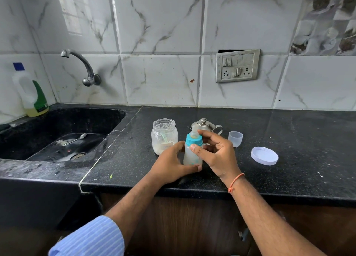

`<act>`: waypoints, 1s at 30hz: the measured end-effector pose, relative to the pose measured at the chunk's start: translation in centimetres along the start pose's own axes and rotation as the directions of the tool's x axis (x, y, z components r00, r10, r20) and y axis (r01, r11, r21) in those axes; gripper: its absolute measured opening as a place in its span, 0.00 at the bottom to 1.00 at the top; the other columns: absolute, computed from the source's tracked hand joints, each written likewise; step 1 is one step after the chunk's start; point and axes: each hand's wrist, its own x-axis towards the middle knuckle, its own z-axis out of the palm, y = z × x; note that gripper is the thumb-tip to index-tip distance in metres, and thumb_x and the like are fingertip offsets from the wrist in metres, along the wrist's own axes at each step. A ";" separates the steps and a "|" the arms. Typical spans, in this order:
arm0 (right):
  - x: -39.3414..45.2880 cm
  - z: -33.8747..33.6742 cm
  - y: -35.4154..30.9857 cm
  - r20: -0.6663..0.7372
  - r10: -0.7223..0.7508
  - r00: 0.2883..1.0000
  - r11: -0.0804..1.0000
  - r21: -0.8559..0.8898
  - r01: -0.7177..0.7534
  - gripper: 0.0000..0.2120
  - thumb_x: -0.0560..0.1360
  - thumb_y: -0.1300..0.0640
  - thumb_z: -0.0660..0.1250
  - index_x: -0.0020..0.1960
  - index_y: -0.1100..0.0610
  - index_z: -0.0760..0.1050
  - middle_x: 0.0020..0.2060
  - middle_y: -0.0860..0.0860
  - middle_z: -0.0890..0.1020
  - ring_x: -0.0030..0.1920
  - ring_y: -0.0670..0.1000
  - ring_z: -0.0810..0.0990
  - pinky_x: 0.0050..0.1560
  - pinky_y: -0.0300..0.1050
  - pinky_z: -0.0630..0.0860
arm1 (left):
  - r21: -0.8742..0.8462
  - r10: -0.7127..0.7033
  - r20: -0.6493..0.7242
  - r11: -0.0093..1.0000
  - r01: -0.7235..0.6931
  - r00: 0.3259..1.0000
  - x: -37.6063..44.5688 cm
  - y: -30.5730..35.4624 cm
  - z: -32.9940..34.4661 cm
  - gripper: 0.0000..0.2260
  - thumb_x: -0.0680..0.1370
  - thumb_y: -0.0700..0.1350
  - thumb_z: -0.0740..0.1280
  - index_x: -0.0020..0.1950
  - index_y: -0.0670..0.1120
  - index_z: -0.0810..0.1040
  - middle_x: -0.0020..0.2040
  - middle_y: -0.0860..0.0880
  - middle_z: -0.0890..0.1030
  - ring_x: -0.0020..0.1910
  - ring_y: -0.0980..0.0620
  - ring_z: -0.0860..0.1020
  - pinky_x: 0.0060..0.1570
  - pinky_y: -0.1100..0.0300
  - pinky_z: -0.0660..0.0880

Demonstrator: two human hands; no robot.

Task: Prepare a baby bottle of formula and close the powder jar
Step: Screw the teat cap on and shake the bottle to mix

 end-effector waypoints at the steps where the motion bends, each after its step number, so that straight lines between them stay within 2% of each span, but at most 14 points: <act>1: 0.0 0.0 0.0 -0.002 0.005 1.000 1.000 0.001 -0.005 0.21 0.73 0.61 0.82 0.62 0.46 0.84 0.56 0.46 0.89 0.57 0.51 0.88 0.60 0.55 0.85 | 0.058 -0.016 -0.041 0.998 0.019 0.999 0.1 0.0 0.2 0.32 0.67 0.59 0.87 0.66 0.53 0.79 0.54 0.59 0.86 0.52 0.63 0.84 0.55 0.58 0.83; 3: 0.0 0.1 0.0 -0.001 0.010 1.000 1.000 0.001 -0.010 0.21 0.73 0.62 0.82 0.62 0.46 0.84 0.55 0.46 0.89 0.57 0.51 0.88 0.60 0.55 0.85 | 0.148 -0.048 -0.070 0.987 0.058 0.996 0.2 0.1 0.4 0.37 0.62 0.71 0.84 0.64 0.57 0.78 0.54 0.60 0.85 0.54 0.61 0.84 0.56 0.52 0.84; 5: 0.0 0.1 0.1 0.002 0.008 1.000 1.000 0.004 -0.008 0.21 0.73 0.61 0.81 0.62 0.47 0.84 0.55 0.46 0.89 0.57 0.51 0.88 0.60 0.53 0.85 | 0.136 -0.035 -0.025 0.990 0.038 0.999 0.2 0.1 0.2 0.36 0.63 0.73 0.81 0.65 0.58 0.78 0.55 0.60 0.86 0.55 0.61 0.85 0.58 0.50 0.85; 7: 0.0 0.0 0.1 -0.002 0.009 1.000 1.000 0.009 -0.009 0.21 0.73 0.61 0.82 0.63 0.48 0.84 0.56 0.46 0.89 0.57 0.51 0.88 0.59 0.52 0.85 | 0.022 -0.003 0.050 1.000 0.002 0.999 0.1 0.0 0.0 0.29 0.71 0.61 0.83 0.68 0.56 0.79 0.57 0.59 0.88 0.57 0.61 0.86 0.62 0.51 0.84; 9: 0.0 0.0 0.3 -0.004 0.011 1.000 1.000 0.008 -0.011 0.21 0.73 0.60 0.82 0.63 0.49 0.84 0.56 0.47 0.89 0.57 0.51 0.88 0.58 0.52 0.85 | -0.070 0.008 0.081 0.998 -0.002 0.997 0.1 -0.5 -0.1 0.24 0.76 0.47 0.83 0.69 0.51 0.80 0.58 0.56 0.88 0.57 0.60 0.86 0.63 0.55 0.83; 10: 0.0 0.0 0.3 -0.003 0.012 1.000 1.000 0.009 -0.012 0.21 0.73 0.60 0.82 0.64 0.49 0.84 0.56 0.47 0.89 0.56 0.52 0.88 0.58 0.52 0.85 | -0.086 0.015 0.072 0.996 -0.009 0.997 0.2 -0.6 0.0 0.24 0.76 0.46 0.83 0.69 0.49 0.80 0.58 0.55 0.88 0.57 0.59 0.87 0.61 0.57 0.83; 14: 0.0 -0.1 0.4 -0.005 0.023 1.000 1.000 0.010 -0.023 0.21 0.72 0.58 0.82 0.64 0.48 0.84 0.56 0.47 0.89 0.54 0.51 0.88 0.58 0.51 0.85 | 0.096 -0.009 -0.078 0.995 0.016 0.997 0.3 -0.4 0.6 0.35 0.65 0.65 0.86 0.66 0.55 0.79 0.55 0.59 0.86 0.53 0.60 0.84 0.56 0.52 0.85; 17: 0.0 0.0 0.3 -0.006 0.020 1.000 1.000 0.014 -0.020 0.22 0.71 0.56 0.82 0.63 0.48 0.84 0.55 0.47 0.89 0.54 0.51 0.88 0.58 0.51 0.85 | 0.080 0.013 -0.038 0.997 -0.010 0.999 0.3 -0.1 0.6 0.36 0.65 0.66 0.85 0.68 0.57 0.78 0.56 0.61 0.86 0.57 0.61 0.84 0.60 0.52 0.84; 20: 0.0 -0.1 0.3 -0.011 0.015 1.000 1.000 0.010 -0.015 0.22 0.71 0.55 0.82 0.64 0.49 0.84 0.56 0.47 0.89 0.55 0.51 0.88 0.58 0.51 0.85 | -0.011 0.020 0.062 1.000 -0.019 0.998 0.2 -0.5 0.1 0.31 0.69 0.58 0.84 0.69 0.55 0.80 0.57 0.58 0.88 0.57 0.59 0.86 0.62 0.47 0.84; 22: 0.0 -0.1 0.4 -0.011 0.019 1.000 1.000 0.008 -0.019 0.22 0.71 0.55 0.82 0.64 0.49 0.84 0.56 0.47 0.89 0.55 0.50 0.88 0.58 0.52 0.85 | -0.025 0.022 0.049 0.999 -0.021 0.999 0.3 -0.8 0.1 0.29 0.70 0.54 0.85 0.68 0.53 0.81 0.57 0.57 0.88 0.57 0.59 0.86 0.63 0.46 0.84; 24: 0.0 -0.1 0.3 -0.011 0.027 1.000 1.000 0.014 -0.026 0.22 0.70 0.54 0.81 0.63 0.48 0.84 0.56 0.47 0.89 0.55 0.51 0.88 0.59 0.53 0.85 | 0.032 -0.003 -0.018 0.999 0.003 1.000 0.4 -0.7 0.4 0.32 0.66 0.60 0.87 0.66 0.55 0.81 0.55 0.59 0.87 0.56 0.60 0.85 0.62 0.48 0.84; 27: -0.1 0.0 0.2 0.003 0.029 1.000 0.999 0.016 -0.029 0.21 0.70 0.54 0.81 0.62 0.47 0.84 0.56 0.46 0.89 0.57 0.51 0.88 0.60 0.55 0.84 | 0.141 -0.033 -0.071 0.989 0.042 0.997 0.5 -0.2 0.8 0.38 0.59 0.74 0.83 0.63 0.59 0.78 0.54 0.61 0.86 0.54 0.62 0.84 0.57 0.50 0.85; 29: -0.1 0.0 0.2 0.000 0.025 1.000 1.000 0.016 -0.025 0.20 0.70 0.54 0.81 0.62 0.47 0.84 0.56 0.46 0.89 0.57 0.51 0.88 0.60 0.55 0.84 | 0.116 -0.019 -0.014 0.993 0.021 1.000 0.4 -0.1 0.6 0.35 0.62 0.73 0.82 0.63 0.62 0.77 0.54 0.62 0.86 0.55 0.63 0.85 0.59 0.51 0.85; 30: 0.0 0.0 0.1 -0.005 0.024 1.000 1.000 0.018 -0.024 0.20 0.71 0.55 0.81 0.62 0.46 0.84 0.56 0.46 0.89 0.57 0.51 0.88 0.60 0.55 0.84 | 0.083 -0.008 0.028 0.997 0.006 1.000 0.4 -0.2 0.4 0.31 0.67 0.68 0.83 0.65 0.61 0.77 0.55 0.61 0.87 0.56 0.63 0.85 0.60 0.50 0.85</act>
